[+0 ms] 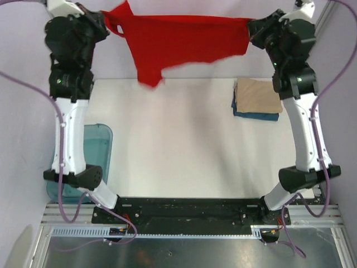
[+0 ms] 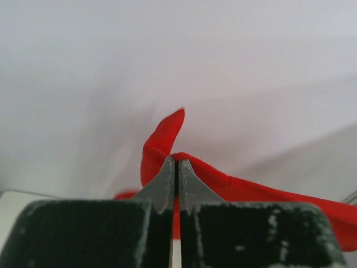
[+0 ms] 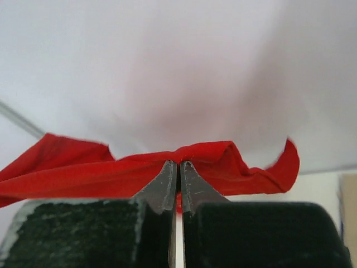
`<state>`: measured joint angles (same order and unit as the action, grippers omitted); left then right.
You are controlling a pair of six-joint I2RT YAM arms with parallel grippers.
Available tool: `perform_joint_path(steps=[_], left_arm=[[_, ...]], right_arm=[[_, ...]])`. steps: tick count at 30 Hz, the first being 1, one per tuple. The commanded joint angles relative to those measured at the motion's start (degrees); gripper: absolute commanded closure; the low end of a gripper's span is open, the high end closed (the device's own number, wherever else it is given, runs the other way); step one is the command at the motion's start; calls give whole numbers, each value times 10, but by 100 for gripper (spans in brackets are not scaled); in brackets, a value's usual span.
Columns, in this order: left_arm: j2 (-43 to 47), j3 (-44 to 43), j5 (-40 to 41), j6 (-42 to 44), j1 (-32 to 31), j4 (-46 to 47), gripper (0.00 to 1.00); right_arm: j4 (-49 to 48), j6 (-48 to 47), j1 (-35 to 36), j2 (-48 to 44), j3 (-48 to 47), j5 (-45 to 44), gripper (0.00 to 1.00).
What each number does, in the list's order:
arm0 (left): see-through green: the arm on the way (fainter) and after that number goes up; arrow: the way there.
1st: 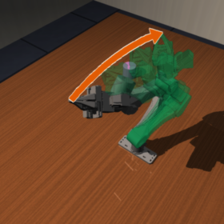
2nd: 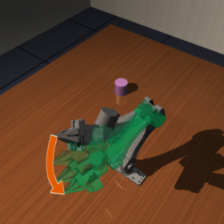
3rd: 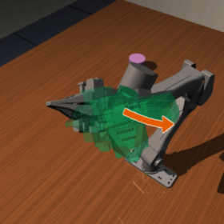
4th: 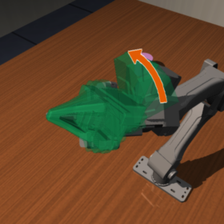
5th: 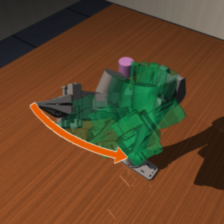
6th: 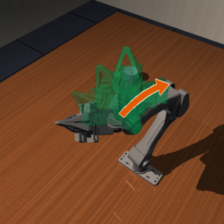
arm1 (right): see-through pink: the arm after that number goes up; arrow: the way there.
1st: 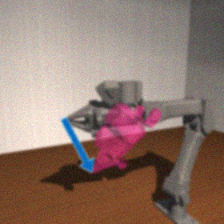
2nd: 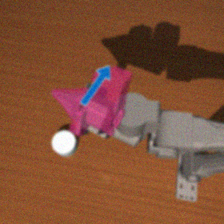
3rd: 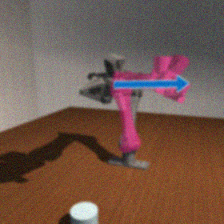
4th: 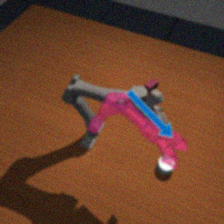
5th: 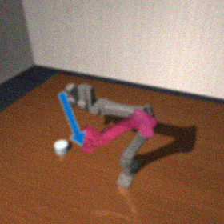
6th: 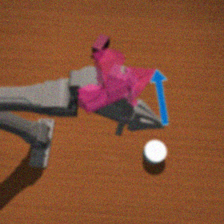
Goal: Fold and stack the t-shirts
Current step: Flatten out the tshirt
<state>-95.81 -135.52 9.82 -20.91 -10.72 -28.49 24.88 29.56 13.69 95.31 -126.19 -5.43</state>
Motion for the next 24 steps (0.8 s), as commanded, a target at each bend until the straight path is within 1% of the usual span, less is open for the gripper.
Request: perform_joint_path(steps=[1,6,10,13,15,16,17,18,19,20,22,23,24], left_arm=[[96,77,-25,41,16,49,100],[215,353,-14,46,16,49,100],[301,605,-38,8,17,48,100],[333,783,-64,-39,16,48,100],[330,871,-80,-71,16,49,100],[322,902,-87,-84,16,48,98],[313,926,-90,-94,17,48,94],[303,943,-106,-100,17,48,89],[296,954,-119,-103,16,48,81],[294,961,-131,-105,16,47,68],[309,969,-153,-108,16,43,43],[323,970,-161,-110,16,39,34],[339,970,-167,-111,16,34,28]], right_arm=[[-37,-20,-8,-44,66,54,100],[-57,13,-17,-102,311,100,100],[-34,26,-19,-125,484,105,100],[-16,21,-19,-103,564,115,100],[4,17,-19,-68,590,125,100],[15,14,-18,-50,597,132,100],[25,13,-15,-34,602,132,100],[36,13,-13,-24,608,128,95],[42,14,-11,-22,616,123,86],[47,14,-9,-29,625,117,74],[62,16,-5,-54,638,99,55],[71,16,-5,-69,643,89,48],[81,17,-6,-81,646,82,44]])
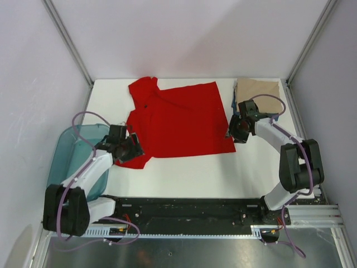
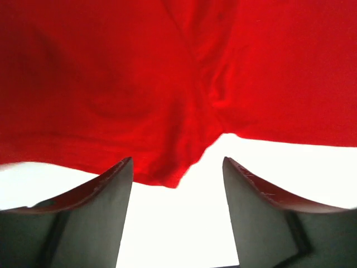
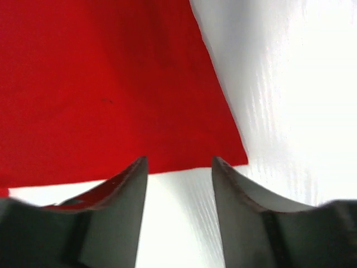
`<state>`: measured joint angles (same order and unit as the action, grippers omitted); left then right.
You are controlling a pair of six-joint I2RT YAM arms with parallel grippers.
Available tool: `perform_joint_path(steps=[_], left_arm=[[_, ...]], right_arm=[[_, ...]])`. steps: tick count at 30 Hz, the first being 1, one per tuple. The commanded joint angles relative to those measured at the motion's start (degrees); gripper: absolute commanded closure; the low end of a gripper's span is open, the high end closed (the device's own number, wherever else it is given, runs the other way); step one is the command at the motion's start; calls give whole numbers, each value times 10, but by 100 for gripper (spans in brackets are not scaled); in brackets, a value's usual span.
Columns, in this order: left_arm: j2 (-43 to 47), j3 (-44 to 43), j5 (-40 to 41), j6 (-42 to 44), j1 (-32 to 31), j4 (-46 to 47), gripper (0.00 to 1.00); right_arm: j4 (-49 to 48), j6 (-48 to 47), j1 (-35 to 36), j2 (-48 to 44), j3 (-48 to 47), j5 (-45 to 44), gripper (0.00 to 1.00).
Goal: Fold and stack the t-shirts
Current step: Flatten out the tshirt
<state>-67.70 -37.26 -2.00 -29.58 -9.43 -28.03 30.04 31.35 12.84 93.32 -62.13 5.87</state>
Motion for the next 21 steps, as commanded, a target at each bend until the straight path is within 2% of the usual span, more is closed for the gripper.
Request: perform_joint_path(steps=[1,4,9,13,18,21], left_arm=[[72,-16,-52,-25,3,20,25],[98,-35,-33,-22,3,-8,23],[61,-77,56,-31,4,-28,40],[-33,-154,103,-31,4,-25,48],[-160,-286,163,-3,12,-24,53],[-250,-370,166,13,29,-24,54]], right_arm=[[40,1,2,-73,9,-38,42],[51,6,1,-103,24,-48,40],[20,17,11,-105,54,-39,45],[-32,21,19,-80,57,-33,47],[-106,34,20,-47,55,-20,49],[-127,39,19,-18,41,-13,49]])
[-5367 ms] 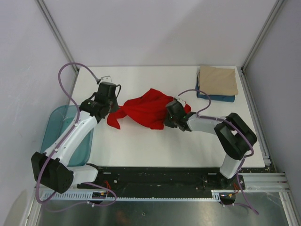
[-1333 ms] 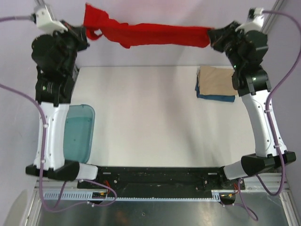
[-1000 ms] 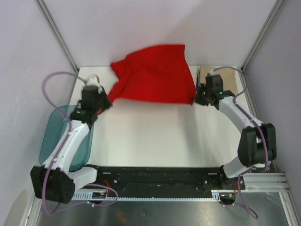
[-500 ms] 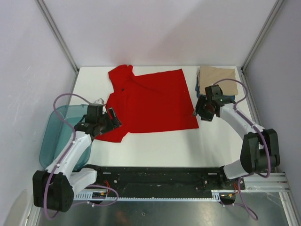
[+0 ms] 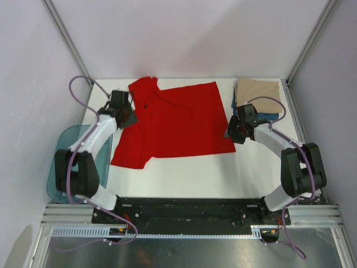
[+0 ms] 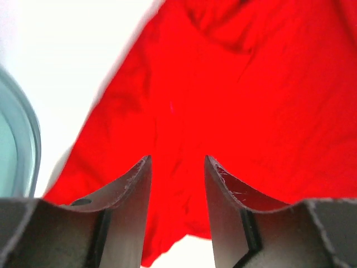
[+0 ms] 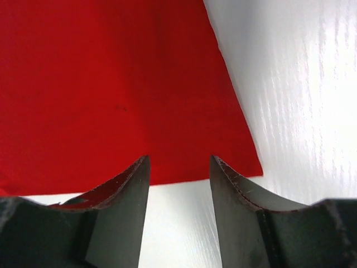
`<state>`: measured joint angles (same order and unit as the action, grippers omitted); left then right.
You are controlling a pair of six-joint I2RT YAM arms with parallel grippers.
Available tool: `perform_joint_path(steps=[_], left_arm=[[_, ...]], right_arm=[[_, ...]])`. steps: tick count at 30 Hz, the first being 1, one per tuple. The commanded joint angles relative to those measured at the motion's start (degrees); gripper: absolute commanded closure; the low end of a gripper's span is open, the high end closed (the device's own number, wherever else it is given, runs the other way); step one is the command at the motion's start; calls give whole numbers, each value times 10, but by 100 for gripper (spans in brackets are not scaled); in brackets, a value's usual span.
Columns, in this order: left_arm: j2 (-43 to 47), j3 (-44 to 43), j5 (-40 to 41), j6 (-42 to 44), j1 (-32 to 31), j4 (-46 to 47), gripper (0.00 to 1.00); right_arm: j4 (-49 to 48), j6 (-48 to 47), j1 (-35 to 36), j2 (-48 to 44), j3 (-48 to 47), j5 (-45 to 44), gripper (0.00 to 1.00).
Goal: Fold and stack the t-shirts
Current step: Flatten out the tshirt
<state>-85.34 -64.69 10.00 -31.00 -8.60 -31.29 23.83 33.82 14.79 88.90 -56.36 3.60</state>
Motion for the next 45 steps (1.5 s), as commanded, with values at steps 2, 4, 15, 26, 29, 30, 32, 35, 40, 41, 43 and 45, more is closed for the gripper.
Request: perform_joint_path(steps=[2,4,15,26,29,30,32,35,40,41,43,45], left_arm=[[-132,-145,33,35,33,8,54],[-182,-186,21,42,42,8,53],[-373,-347,-2,105,69,4,51],[-440,-392,-29,85,84,3,59],[-436,-383,-24,76,84,3,74],[-431,-376,-19,73,84,3,79],[-415,-363,-6,68,93,3,89],[-381,-331,22,57,108,0,98],[-304,-237,58,0,146,-6,100],[-290,-218,60,-12,154,-7,100],[-268,-182,58,-35,168,-10,100],[-252,-154,51,-52,178,-12,100]], right_arm=[[-71,17,0,47,-32,17,50],[-76,18,4,64,-42,22,50],[-92,8,22,120,-74,28,51],[-96,0,25,152,-77,21,52],[-92,4,26,167,-78,14,52],[-88,5,26,172,-79,9,52],[-81,7,26,183,-80,1,52],[-73,10,27,197,-81,-4,53],[-64,14,34,213,-81,-8,53],[-61,16,34,215,-81,-10,53],[-55,17,35,217,-81,-11,53],[-47,18,37,217,-81,-16,53]])
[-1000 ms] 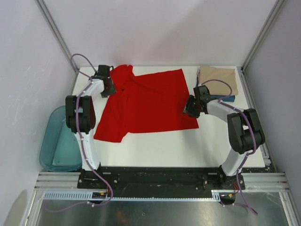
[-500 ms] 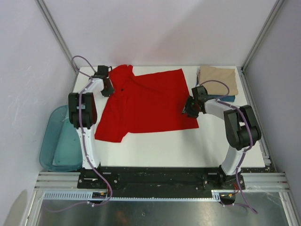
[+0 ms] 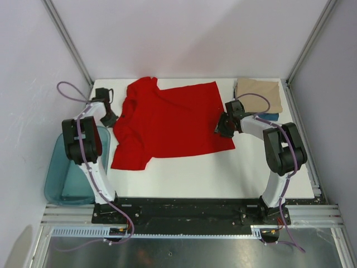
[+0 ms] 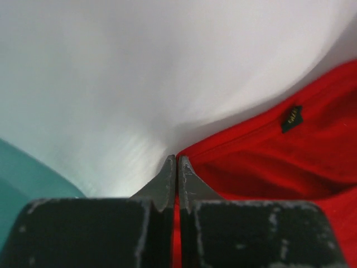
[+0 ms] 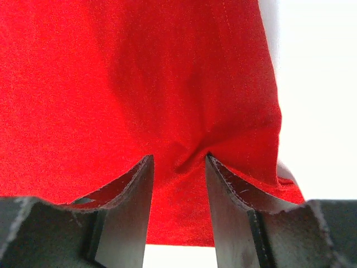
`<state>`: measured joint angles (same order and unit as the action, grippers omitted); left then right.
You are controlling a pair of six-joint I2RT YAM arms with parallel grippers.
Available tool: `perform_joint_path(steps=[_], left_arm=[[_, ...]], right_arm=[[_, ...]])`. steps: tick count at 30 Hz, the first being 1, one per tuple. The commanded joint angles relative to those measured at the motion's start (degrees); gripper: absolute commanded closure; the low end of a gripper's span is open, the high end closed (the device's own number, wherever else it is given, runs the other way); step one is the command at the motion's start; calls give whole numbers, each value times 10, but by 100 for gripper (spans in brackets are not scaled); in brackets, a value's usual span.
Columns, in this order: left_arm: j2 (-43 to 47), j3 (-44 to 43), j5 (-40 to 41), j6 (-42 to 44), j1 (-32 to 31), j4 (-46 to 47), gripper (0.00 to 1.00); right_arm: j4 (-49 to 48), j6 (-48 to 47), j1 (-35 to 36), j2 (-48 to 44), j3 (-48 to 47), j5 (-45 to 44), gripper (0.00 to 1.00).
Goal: Fold and stack the t-shirts
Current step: Flatten out the tshirt
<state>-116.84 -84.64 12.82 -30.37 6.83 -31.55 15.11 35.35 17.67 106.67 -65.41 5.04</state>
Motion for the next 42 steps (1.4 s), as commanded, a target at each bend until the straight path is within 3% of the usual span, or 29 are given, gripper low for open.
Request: perform_joint_path(steps=[1,7,16,21,26,30,32,35,42], left_arm=[[69,56,18,-67,27,-12,100],[106,110,6,-98,39,-19,100],[115,124,8,-77,43,-27,97],[112,71,-33,-20,37,-24,73],[139,33,-75,9,18,-23,41],[172,18,-90,20,-11,-24,31],[202,31,-91,12,-22,-24,31],[255,77,-81,-1,-47,-26,39],[425,266,-28,-59,-115,-41,58]], right_arm=[[44,2,10,38,10,-34,53],[71,-4,9,24,12,-50,53],[71,-12,3,-8,30,-59,51],[42,-29,-4,-43,31,-21,46],[27,-35,-13,-80,22,-2,42],[44,-33,-17,-110,15,-7,42],[63,-31,-20,-128,15,-19,42],[103,-27,-25,-155,16,-38,43],[145,-21,-42,-237,78,-50,50]])
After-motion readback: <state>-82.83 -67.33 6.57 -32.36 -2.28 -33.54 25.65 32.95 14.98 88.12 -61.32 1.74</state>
